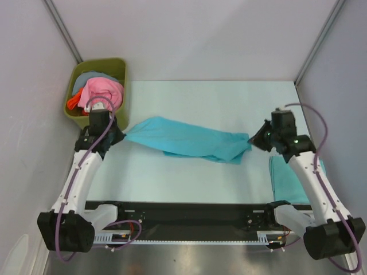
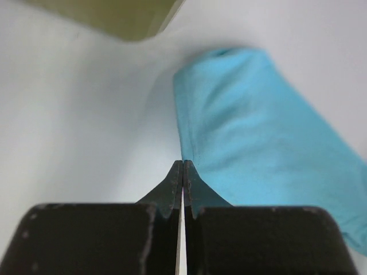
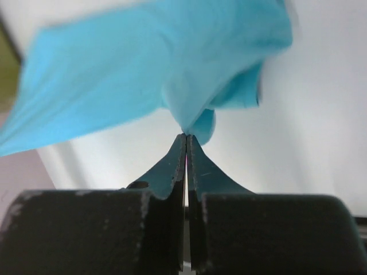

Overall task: Fold and stack the t-shirts
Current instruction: Flatten the tshirt out

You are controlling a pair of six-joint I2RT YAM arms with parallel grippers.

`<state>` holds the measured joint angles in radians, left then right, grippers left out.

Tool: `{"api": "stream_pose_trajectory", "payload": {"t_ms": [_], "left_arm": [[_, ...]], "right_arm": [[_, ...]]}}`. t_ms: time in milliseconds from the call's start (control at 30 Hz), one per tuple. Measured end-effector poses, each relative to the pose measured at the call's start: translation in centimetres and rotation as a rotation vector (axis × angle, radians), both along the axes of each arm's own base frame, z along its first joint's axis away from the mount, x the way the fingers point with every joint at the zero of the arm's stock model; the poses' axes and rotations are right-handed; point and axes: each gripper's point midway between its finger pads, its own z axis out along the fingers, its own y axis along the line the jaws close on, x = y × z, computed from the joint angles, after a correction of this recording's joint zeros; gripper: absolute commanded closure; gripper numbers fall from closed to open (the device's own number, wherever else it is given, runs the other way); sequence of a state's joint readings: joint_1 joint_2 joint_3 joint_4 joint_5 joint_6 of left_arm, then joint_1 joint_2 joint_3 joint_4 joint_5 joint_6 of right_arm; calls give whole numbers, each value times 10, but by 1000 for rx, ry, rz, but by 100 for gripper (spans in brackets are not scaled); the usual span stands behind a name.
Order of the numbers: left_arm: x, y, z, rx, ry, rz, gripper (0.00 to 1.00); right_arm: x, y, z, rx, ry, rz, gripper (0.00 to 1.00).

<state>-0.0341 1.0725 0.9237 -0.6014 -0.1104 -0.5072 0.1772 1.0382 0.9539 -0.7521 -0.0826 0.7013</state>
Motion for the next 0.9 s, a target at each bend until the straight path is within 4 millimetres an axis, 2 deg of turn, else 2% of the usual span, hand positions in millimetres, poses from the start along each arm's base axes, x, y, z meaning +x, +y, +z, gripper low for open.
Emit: {"api": "stream_pose_trajectory", "payload": {"t_ms": [67, 100, 200, 267, 333, 400, 467, 567, 667, 767, 900], "left_arm": [[7, -6, 37, 4, -78, -15, 100], [8, -8, 51, 6, -99, -21, 99], [13, -14, 110, 6, -199, -40, 100], [14, -16, 154, 15, -282, -43, 100], [11, -20, 207, 14, -389, -50, 100], [0, -22, 254, 3, -491, -58, 100], [-15, -23, 293, -9, -588, -65, 100], [-40, -21, 326, -24, -687, -71, 100], [-71, -22, 347, -40, -775, -107, 100], [-102, -26, 367, -57, -869, -155, 100], [-157, -22, 394, -70, -1021, -184, 100]], "right_arm": [[11, -6, 58, -17, -129, 6, 100], [13, -8, 79, -22, -176, 6, 100], [17, -18, 149, -43, -333, 7, 100], [13, -23, 186, -55, -409, 3, 100], [7, -27, 218, -67, -479, 2, 100], [-2, -30, 258, -76, -572, 5, 100], [-16, -32, 296, -87, -678, 11, 100], [-45, -36, 348, -107, -834, 16, 100], [-82, -40, 387, -120, -973, 17, 100], [-125, -42, 412, -121, -1093, 24, 100], [-180, -46, 435, -117, -1231, 31, 100]]}}
